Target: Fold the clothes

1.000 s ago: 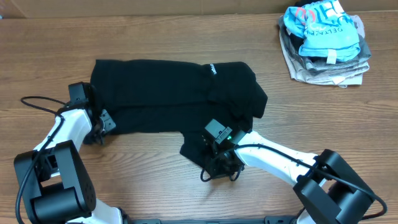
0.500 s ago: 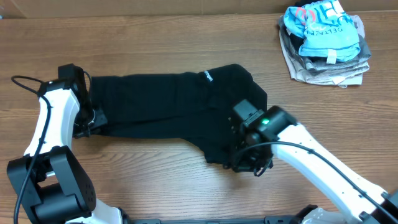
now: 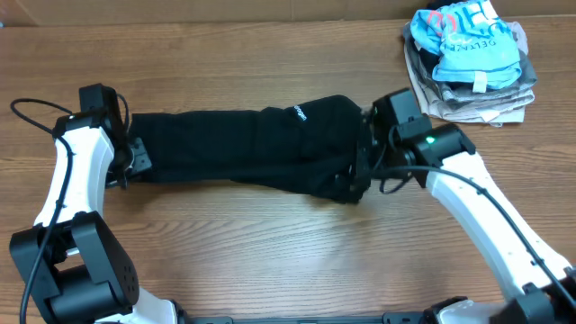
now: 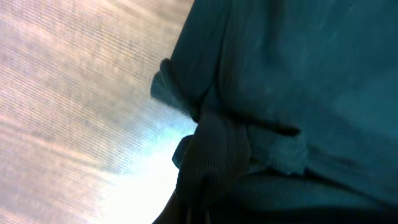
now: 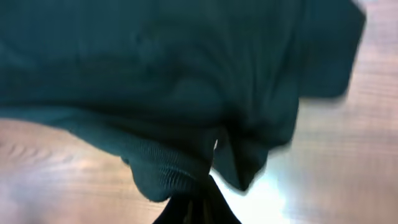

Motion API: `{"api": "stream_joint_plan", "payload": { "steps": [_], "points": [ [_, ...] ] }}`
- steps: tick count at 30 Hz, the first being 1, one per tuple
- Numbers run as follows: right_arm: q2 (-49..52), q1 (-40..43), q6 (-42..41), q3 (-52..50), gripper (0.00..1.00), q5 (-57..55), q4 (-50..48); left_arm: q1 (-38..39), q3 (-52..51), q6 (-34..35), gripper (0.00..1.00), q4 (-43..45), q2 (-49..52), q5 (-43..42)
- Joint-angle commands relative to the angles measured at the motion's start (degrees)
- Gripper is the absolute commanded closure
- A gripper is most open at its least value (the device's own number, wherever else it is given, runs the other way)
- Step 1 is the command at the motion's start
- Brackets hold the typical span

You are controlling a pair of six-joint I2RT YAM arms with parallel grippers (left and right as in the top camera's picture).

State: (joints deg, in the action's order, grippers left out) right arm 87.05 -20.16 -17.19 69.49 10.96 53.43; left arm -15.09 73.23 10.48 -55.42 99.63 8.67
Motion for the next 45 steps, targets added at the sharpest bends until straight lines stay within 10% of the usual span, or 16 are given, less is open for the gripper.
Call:
{"api": "stream_joint_plan", "payload": {
  "steps": [1, 26, 30, 34, 45],
  "points": [
    [3.1, 0.3, 5.1, 1.6, 0.96, -0.6, -4.1, 0.1, 1.0, -0.6, 0.96, 2.6, -0.3, -1.6],
    [17.4, 2.3, 5.5, 1.6, 0.96, -3.9, -30.8, 0.5, 1.0, -0.6, 0.88, 26.3, 14.1, -4.3],
    [17.4, 2.3, 6.3, 1.6, 0.46, -4.1, -33.5, 0.5, 1.0, -0.7, 0.3, 28.5, 14.3, -4.2],
    [17.3, 2.4, 6.8, 3.6, 0.03, -4.0, -30.9, 0.4, 2.1, -3.6, 0.0, 27.7, 14.1, -4.3],
    [14.8, 2.1, 3.6, 24.6, 0.0, -0.5, -3.5, 0.1, 17.9, -5.9, 0.0, 7.9, 13.6, -4.3]
  ]
}}
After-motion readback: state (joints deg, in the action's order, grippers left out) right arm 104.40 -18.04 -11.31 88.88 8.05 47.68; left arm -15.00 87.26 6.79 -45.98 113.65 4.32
